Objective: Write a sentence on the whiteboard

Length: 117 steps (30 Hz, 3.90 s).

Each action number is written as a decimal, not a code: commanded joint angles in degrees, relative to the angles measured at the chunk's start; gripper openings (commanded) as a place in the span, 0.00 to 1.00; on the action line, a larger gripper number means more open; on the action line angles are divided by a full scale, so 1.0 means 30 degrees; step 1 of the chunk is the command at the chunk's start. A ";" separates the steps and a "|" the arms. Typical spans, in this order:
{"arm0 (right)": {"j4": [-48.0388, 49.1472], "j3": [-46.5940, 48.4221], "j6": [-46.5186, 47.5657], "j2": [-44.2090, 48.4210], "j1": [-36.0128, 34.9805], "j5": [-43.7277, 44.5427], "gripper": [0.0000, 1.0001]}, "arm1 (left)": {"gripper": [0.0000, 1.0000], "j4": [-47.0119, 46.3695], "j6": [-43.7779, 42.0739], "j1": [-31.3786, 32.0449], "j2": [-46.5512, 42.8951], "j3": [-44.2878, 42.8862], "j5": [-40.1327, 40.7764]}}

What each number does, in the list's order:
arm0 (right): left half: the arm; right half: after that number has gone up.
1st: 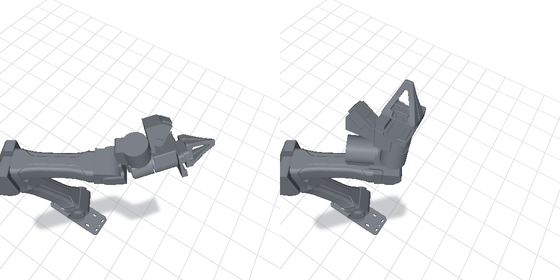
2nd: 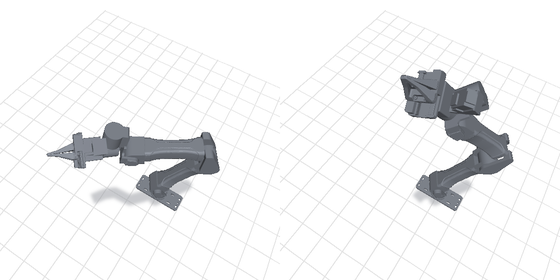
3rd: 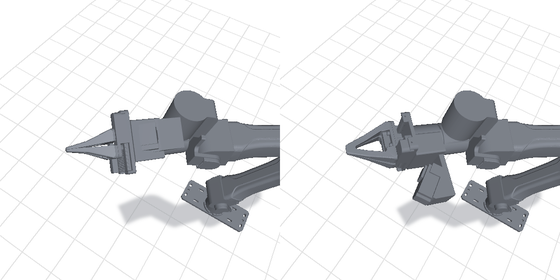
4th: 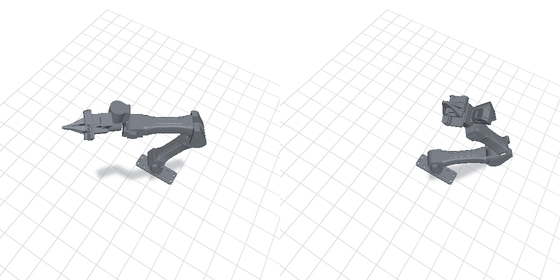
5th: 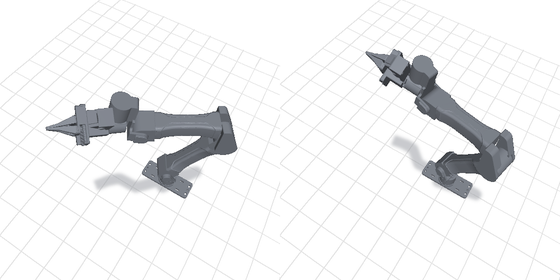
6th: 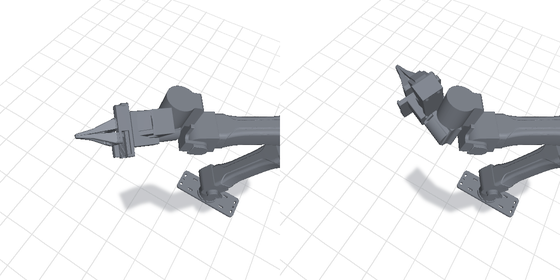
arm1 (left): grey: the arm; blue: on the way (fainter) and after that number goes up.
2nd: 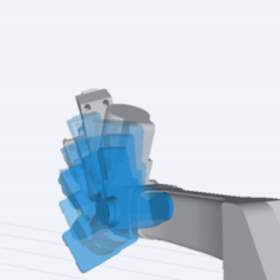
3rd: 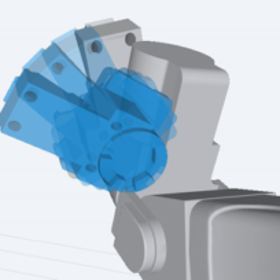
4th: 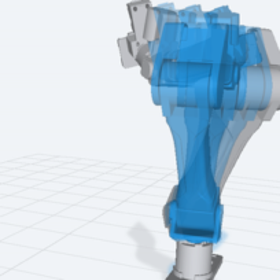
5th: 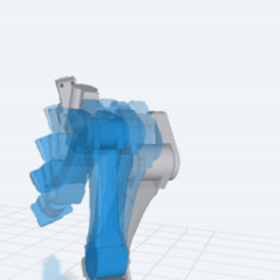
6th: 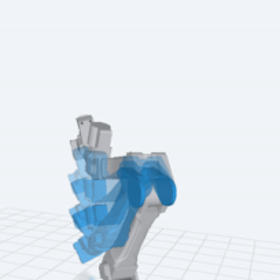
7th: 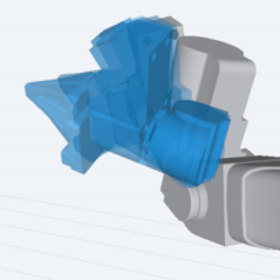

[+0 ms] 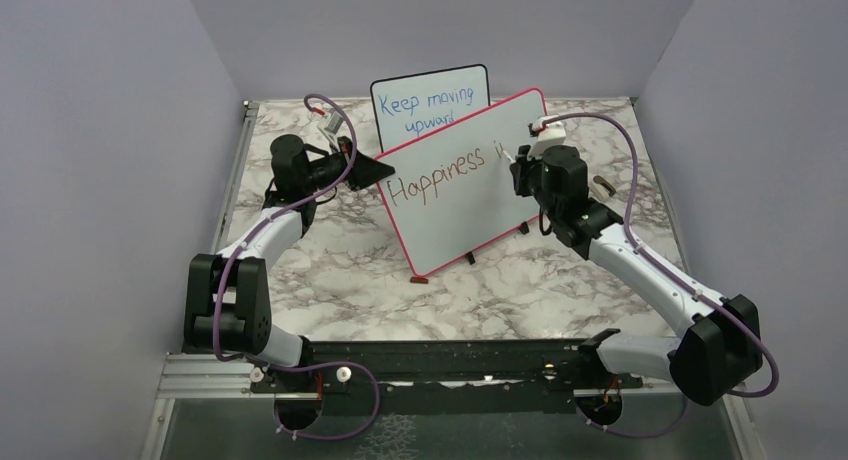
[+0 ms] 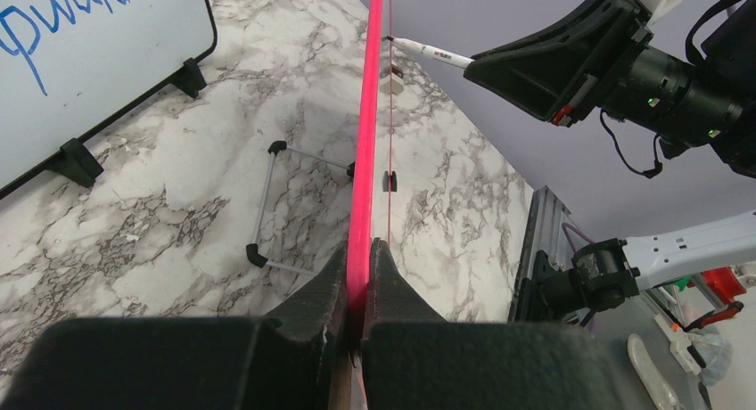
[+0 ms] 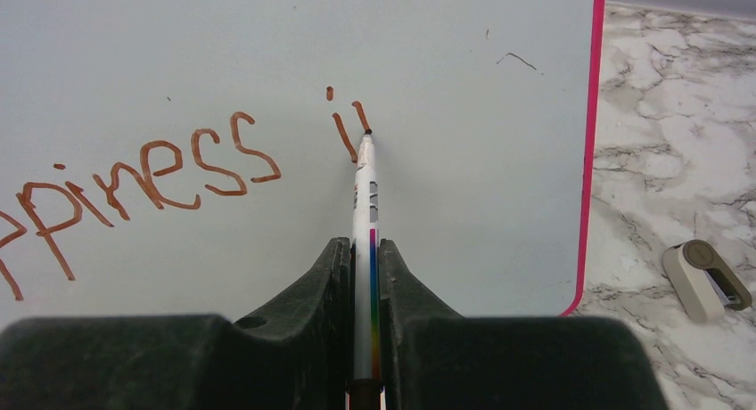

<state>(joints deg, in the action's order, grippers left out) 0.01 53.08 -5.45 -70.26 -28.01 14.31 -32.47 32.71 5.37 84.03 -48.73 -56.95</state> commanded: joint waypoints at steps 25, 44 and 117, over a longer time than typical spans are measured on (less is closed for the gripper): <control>-0.1085 -0.0786 -0.0511 0.0450 0.0167 0.0168 0.01 | 0.00 0.1448 -0.1499 0.0057 0.0545 0.0100 0.0204; 0.0719 0.0651 0.0005 -0.0485 0.0184 0.0183 0.01 | 0.00 0.1448 -0.1499 0.0086 0.0525 0.0090 0.0145; -0.1128 -0.0599 -0.0252 0.1873 0.0826 -0.0613 0.01 | 0.00 0.1480 -0.1381 0.0079 0.0394 0.0101 0.0496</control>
<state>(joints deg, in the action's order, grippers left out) -3.11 52.49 -7.42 -67.85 -25.76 14.94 -32.03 32.56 5.37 84.03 -48.86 -56.93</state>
